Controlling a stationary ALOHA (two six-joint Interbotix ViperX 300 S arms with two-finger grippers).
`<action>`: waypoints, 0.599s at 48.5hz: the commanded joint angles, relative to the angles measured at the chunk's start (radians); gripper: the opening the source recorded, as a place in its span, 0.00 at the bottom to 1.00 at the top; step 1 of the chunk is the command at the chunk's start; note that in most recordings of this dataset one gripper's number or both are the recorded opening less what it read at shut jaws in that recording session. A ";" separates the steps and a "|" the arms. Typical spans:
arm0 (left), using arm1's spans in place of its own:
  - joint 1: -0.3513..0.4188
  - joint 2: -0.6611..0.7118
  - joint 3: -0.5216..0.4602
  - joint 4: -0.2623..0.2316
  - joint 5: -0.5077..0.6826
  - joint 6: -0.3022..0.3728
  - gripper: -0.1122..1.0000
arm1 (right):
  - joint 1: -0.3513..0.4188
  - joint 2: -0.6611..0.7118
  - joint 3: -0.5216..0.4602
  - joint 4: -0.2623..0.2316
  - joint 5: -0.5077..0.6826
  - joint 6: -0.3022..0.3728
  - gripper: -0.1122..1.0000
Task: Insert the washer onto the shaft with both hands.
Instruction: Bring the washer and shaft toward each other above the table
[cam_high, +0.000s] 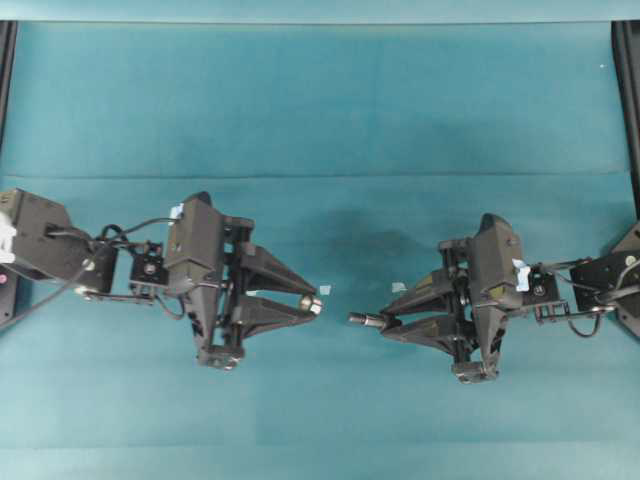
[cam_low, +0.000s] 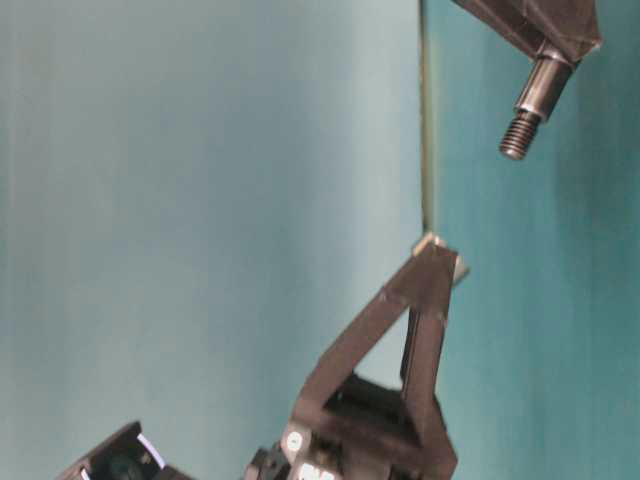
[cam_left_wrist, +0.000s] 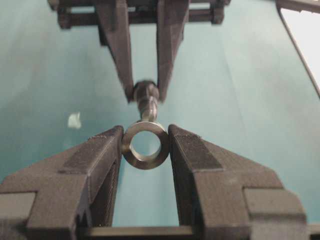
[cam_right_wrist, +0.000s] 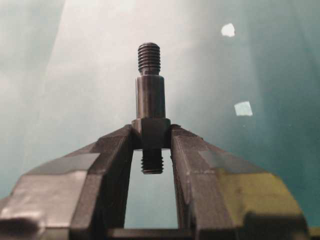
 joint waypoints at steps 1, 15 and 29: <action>-0.003 0.011 -0.032 0.000 -0.017 -0.002 0.41 | 0.009 0.003 -0.012 0.003 -0.026 0.015 0.10; -0.006 0.046 -0.066 -0.003 -0.017 -0.002 0.41 | 0.021 0.029 -0.023 0.032 -0.077 0.015 0.10; -0.018 0.066 -0.077 -0.003 -0.014 -0.018 0.41 | 0.021 0.040 -0.028 0.038 -0.094 0.015 0.10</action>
